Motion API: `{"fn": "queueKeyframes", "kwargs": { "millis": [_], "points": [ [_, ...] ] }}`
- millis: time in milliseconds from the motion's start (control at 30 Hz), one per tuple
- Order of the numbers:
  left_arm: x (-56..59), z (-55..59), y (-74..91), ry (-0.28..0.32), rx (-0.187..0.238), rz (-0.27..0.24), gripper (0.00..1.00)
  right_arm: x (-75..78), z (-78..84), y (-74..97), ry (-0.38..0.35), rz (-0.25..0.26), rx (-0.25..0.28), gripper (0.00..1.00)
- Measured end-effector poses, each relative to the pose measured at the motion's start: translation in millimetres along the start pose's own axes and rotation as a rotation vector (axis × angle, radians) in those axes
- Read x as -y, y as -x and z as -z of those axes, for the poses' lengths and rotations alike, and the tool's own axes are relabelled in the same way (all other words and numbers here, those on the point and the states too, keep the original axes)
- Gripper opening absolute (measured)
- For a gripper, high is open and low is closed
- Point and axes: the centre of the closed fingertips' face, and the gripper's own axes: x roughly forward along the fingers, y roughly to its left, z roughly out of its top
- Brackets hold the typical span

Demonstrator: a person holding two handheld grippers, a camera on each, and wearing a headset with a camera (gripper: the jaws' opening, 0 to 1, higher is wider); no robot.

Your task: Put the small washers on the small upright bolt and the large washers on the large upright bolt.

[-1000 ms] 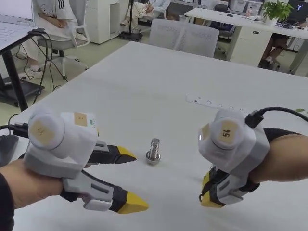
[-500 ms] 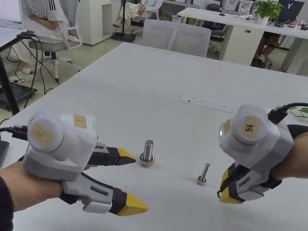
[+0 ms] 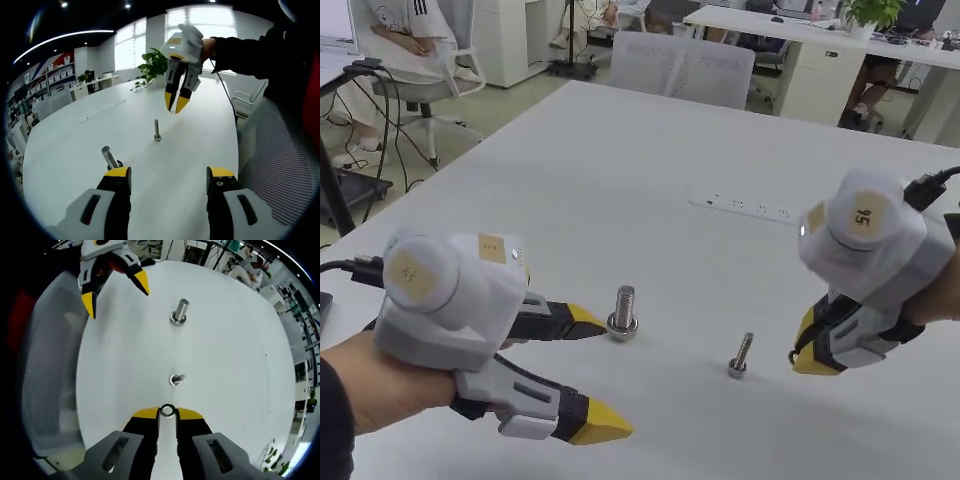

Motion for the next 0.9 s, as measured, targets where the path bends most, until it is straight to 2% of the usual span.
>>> {"fn": "queueKeyframes", "kwargs": {
  "millis": [433,900],
  "points": [
    [-4.0,1.7,-0.5,0.014,0.0,-0.01,0.6,15.1,-32.7,-0.3,0.068,0.006,0.028,0.13],
    [-8.1,3.3,-1.8,0.03,0.005,-0.019,0.6,19.9,-37.0,-18.6,0.098,-0.028,0.012,0.13]
  ]
}}
